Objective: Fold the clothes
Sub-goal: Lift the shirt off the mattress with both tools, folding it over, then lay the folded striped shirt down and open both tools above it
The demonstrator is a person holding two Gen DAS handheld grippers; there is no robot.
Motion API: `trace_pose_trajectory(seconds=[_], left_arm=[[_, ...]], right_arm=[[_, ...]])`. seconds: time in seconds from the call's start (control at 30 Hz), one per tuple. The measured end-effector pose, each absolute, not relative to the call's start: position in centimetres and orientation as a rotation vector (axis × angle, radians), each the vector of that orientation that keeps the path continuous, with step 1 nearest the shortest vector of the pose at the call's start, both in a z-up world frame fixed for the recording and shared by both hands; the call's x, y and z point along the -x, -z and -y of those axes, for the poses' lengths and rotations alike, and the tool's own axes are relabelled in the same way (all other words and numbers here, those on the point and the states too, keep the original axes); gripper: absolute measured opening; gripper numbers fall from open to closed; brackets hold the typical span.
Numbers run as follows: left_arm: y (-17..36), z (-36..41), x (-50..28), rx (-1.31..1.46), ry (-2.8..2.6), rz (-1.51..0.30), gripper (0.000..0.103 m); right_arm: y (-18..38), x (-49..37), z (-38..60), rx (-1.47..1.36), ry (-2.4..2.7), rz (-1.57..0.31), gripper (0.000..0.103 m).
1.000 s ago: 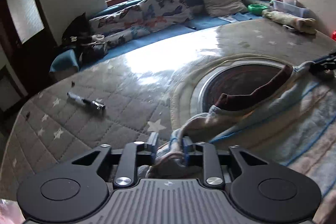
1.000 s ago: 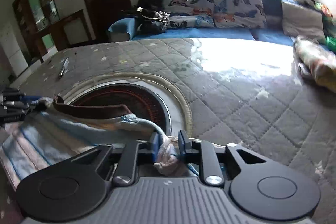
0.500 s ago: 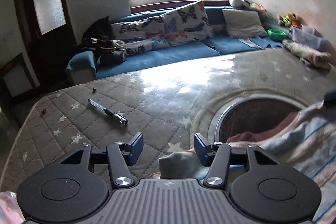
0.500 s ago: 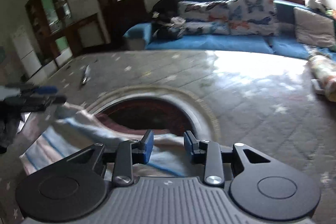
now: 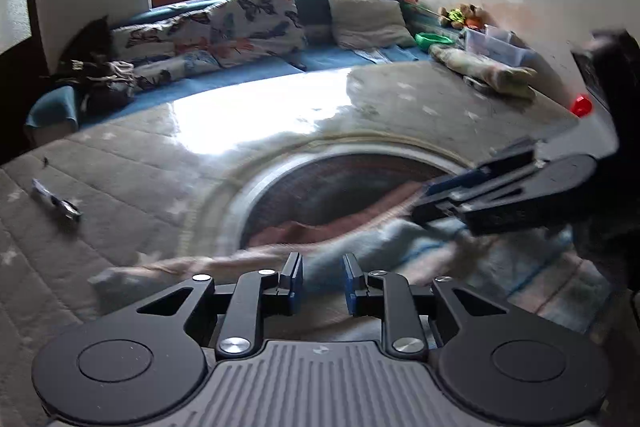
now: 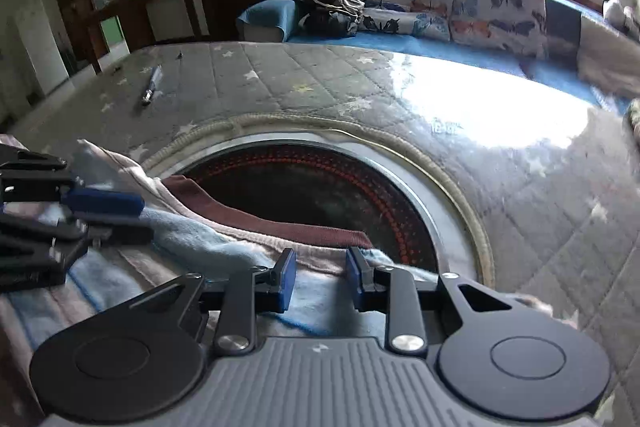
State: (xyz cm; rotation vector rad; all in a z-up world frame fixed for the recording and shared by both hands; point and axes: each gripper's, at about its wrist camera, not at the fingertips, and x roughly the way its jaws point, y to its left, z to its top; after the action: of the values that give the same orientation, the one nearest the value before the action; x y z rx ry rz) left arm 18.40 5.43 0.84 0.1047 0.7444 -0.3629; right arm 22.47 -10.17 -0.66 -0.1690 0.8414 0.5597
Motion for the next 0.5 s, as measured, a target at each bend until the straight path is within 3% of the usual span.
trace_pose_trajectory(seconds=[0.5], left_arm=[[-0.1, -6.9, -14.9, -0.070, 0.330, -0.753, 0.029]], right_arm=[[0.4, -21.9, 5.5, 0.216, -0.626, -0.817, 0.028]])
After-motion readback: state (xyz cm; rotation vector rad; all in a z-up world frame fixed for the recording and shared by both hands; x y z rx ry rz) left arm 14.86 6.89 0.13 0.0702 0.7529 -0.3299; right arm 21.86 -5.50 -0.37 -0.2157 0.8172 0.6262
